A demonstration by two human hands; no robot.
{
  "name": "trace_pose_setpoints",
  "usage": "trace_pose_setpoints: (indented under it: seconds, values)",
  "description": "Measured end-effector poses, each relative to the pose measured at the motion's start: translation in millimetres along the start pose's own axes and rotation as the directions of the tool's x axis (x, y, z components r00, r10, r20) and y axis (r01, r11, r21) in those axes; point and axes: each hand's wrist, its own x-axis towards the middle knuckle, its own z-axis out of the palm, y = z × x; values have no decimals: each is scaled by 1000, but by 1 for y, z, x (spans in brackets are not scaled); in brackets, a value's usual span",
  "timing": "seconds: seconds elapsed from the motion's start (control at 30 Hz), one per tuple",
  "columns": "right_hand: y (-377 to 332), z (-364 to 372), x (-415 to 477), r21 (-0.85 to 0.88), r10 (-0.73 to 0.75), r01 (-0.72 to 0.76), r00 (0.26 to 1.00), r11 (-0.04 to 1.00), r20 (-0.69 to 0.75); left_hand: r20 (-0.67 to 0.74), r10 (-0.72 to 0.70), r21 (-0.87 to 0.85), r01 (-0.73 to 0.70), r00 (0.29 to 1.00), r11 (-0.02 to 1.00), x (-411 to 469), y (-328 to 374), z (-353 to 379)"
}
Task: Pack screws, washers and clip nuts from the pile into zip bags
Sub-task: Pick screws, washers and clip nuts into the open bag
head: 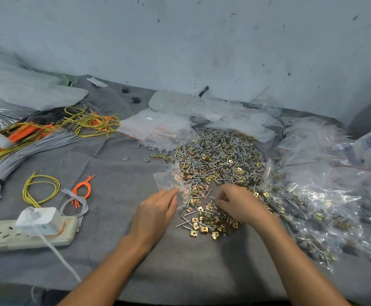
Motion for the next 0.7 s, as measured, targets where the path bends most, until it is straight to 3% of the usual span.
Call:
trace_pose_setpoints:
  seconds: [0.27, 0.43, 0.7]
  values:
    - [10, -3, -2, 74, 29, -25, 998, 997, -62, 14, -15, 1, 15, 1000, 1000, 1, 2, -2]
    - [9, -3, -4, 77, -9, 10, 1000, 997, -15, 18, -26, 2, 26, 999, 1000, 1, 2, -1]
    - [1, 0, -3, -6, -38, 38, 998, 999, -43, 19, -17, 1, 17, 1000, 1000, 1, 4, -3]
